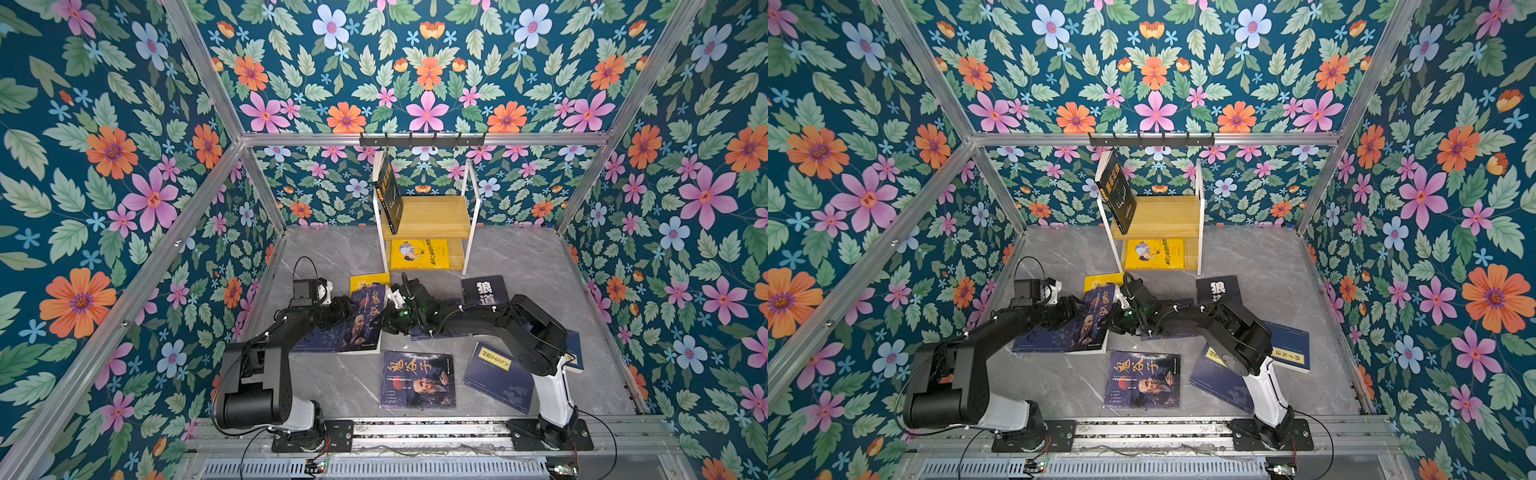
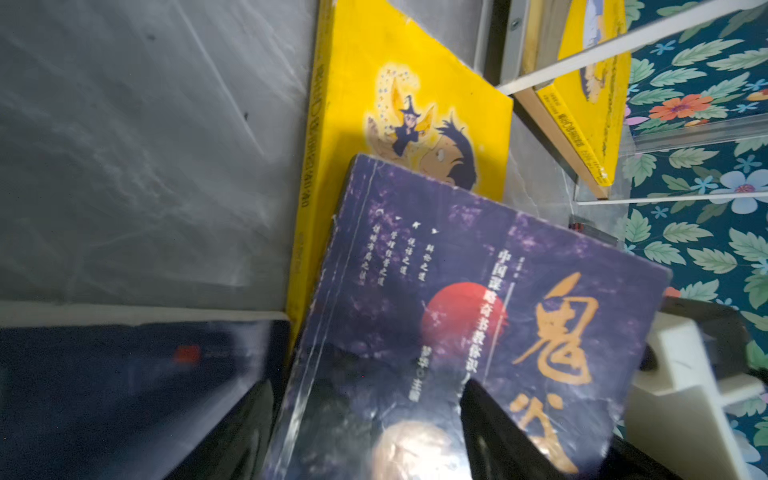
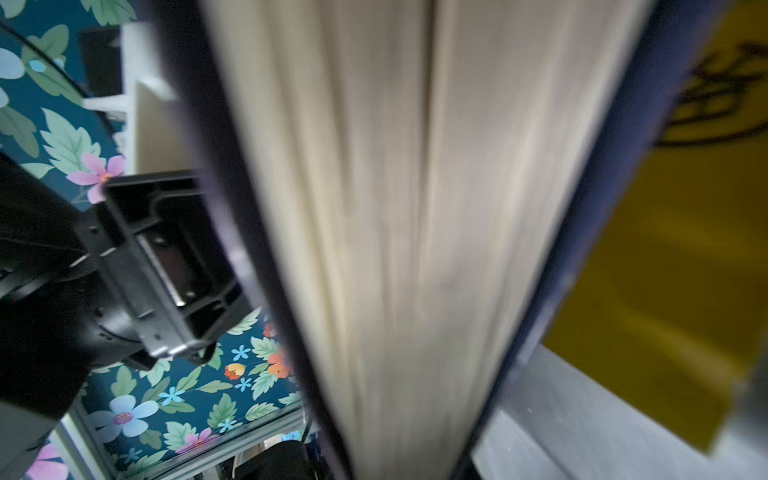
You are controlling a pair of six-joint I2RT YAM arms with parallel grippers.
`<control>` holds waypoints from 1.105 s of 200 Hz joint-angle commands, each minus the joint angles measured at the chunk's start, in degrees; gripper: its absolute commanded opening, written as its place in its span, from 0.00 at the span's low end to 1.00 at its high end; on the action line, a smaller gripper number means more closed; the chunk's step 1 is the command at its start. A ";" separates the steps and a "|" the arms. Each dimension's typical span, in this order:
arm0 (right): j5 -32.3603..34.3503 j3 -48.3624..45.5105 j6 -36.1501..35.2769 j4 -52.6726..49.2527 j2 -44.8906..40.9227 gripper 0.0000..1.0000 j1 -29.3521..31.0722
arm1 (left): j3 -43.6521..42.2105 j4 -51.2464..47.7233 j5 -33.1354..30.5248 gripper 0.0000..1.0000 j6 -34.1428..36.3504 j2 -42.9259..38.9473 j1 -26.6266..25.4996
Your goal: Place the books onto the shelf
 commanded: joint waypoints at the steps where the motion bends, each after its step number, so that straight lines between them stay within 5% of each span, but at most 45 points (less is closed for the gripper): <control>1: 0.65 -0.04 -5.04 0.94 -3.31 0.05 0.01 | 1.41 -0.75 -4.24 0.81 5.69 -3.84 0.12; 39: 1.10 -0.26 -15.55 -5.91 -9.28 0.04 -0.12 | 8.03 -4.32 -8.83 1.00 17.23 -12.28 0.13; 89: 0.53 -4.48 -30.30 -9.68 -19.65 0.04 -1.55 | 25.93 -15.78 -5.19 1.00 31.31 -12.29 0.12; 144: 0.96 -15.62 -53.95 -8.00 -35.86 0.00 -2.63 | 44.74 -31.48 5.84 1.00 48.57 -8.65 -1.00; 166: -0.27 -19.90 -61.72 -7.70 -41.10 0.00 -3.54 | 50.62 -45.76 12.98 1.00 63.64 -7.21 -2.40; 221: -0.21 -20.13 -76.86 -18.42 -47.61 0.00 -4.89 | 58.23 -58.43 21.20 1.00 75.56 -5.31 -8.45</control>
